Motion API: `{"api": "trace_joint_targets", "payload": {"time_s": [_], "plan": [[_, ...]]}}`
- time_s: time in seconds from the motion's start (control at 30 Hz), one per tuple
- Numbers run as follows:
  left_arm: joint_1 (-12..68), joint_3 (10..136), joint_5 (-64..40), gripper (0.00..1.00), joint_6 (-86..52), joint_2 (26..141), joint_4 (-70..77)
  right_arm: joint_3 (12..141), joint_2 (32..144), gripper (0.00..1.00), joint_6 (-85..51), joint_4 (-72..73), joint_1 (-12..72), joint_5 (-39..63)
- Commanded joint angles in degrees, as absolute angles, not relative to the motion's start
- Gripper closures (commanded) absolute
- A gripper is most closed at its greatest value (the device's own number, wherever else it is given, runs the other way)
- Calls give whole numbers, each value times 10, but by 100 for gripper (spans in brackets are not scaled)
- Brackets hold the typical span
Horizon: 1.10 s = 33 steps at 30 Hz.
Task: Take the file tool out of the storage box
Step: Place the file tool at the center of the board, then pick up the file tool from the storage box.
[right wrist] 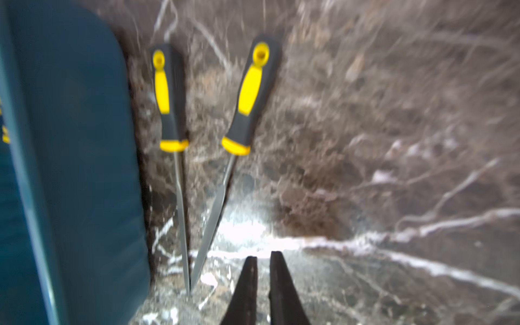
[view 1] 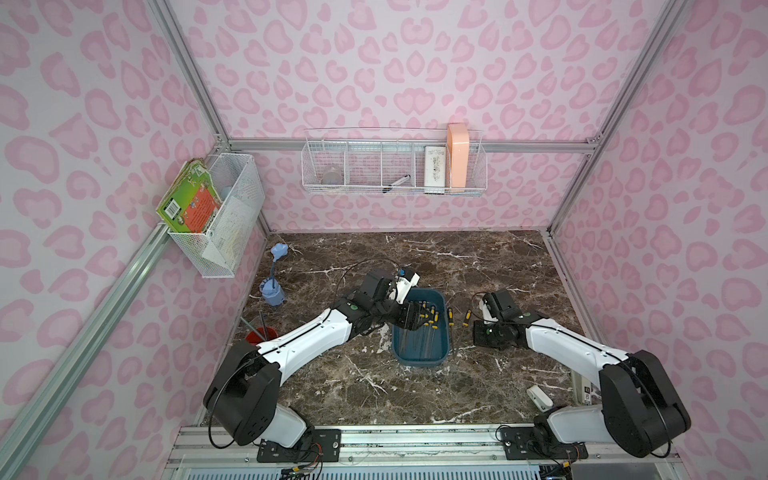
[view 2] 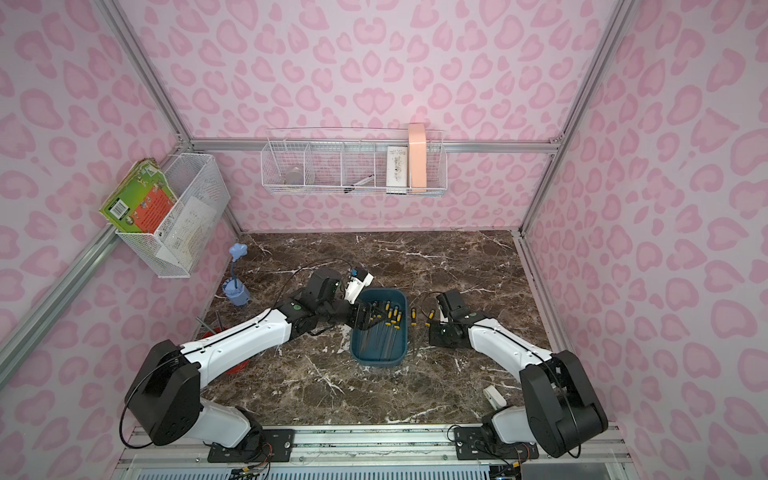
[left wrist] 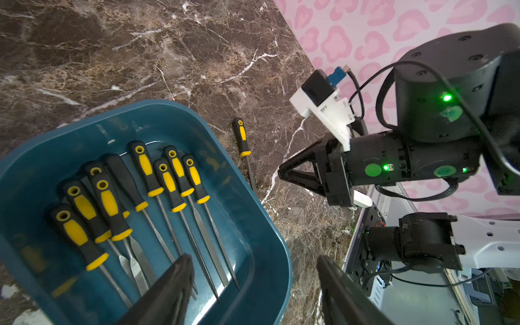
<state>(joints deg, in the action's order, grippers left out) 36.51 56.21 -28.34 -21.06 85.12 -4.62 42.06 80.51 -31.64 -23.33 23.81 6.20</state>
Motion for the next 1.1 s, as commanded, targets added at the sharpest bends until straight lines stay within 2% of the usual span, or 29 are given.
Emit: {"api": "trace_joint_targets", "payload": {"time_s": [0.0, 0.1, 0.23, 0.47, 0.83, 1.07], "plan": [[365, 565, -280, 27, -203, 845, -52, 450, 840, 93, -308, -226, 232, 31], [365, 565, -276, 27, -201, 842, -54, 462, 867, 97, -309, -215, 225, 2], [365, 565, -270, 27, -198, 835, -61, 469, 905, 100, -293, -173, 204, 14], [365, 551, -233, 28, -215, 836, -78, 490, 955, 100, -268, -125, 192, 41], [367, 556, -236, 28, -219, 874, -80, 530, 1018, 100, -262, -110, 185, 62], [371, 558, -203, 28, -215, 878, -110, 522, 1027, 100, -266, -92, 186, 72]]}}
